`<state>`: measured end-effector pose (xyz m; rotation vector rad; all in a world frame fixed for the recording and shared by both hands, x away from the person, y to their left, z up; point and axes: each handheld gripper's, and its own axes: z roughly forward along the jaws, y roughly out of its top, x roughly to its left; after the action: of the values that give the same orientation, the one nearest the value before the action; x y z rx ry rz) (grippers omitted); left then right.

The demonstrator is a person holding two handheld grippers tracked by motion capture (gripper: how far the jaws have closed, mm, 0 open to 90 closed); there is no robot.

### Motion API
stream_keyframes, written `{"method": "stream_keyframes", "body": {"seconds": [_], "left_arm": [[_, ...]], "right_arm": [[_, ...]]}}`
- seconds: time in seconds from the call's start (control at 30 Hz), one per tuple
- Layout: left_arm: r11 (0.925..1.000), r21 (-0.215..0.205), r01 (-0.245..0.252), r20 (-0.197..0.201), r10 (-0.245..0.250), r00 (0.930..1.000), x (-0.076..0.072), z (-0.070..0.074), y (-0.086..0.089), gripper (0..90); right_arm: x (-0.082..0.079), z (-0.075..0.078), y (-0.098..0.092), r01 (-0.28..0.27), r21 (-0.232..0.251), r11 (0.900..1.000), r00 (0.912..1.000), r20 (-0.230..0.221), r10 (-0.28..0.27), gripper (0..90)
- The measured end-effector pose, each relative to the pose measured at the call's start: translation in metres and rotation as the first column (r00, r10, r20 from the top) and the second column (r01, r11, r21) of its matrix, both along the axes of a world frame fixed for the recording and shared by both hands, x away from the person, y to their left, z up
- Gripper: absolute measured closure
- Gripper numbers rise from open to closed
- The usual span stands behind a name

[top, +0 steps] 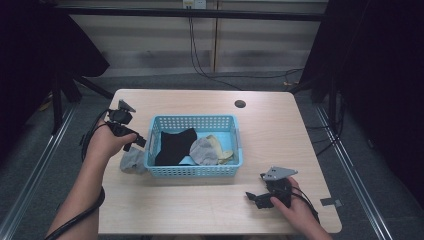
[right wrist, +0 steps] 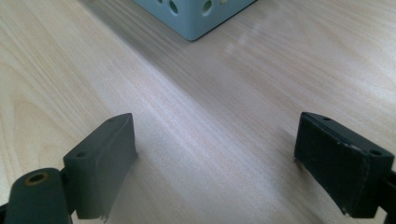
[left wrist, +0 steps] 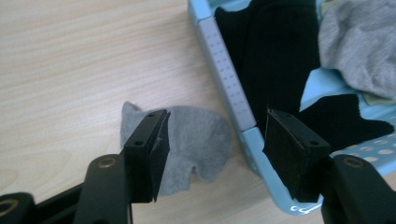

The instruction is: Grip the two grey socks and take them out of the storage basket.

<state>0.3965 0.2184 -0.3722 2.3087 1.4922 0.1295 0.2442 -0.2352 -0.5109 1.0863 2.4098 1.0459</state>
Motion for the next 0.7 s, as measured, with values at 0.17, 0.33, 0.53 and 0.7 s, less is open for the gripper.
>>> {"method": "stream_keyframes", "body": {"seconds": [0.17,0.33,0.53,0.7], "left_arm": [[0.9985,-0.036,0.042,0.023,-0.041,0.9989,0.000,0.002,-0.016,38.0],[0.9958,-0.039,0.083,0.024,-0.082,0.9964,0.001,0.001,-0.037,37.4],[0.9905,-0.056,0.125,0.024,-0.124,0.9920,0.003,-0.002,-0.060,37.1],[0.9882,-0.066,0.138,0.020,-0.137,0.9904,0.005,-0.007,-0.073,37.1]], "right_arm": [[0.000,0.000,0.000,-0.001,0.000,1.000,1.0000,0.001,0.001,12.0],[0.000,0.000,0.000,0.000,0.000,1.000,1.0000,0.000,0.000,12.0],[0.000,0.000,0.000,0.000,0.000,1.000,1.0000,0.000,0.000,12.0],[0.000,0.000,0.000,0.000,0.000,1.000,1.0000,0.000,0.000,12.0]]}}
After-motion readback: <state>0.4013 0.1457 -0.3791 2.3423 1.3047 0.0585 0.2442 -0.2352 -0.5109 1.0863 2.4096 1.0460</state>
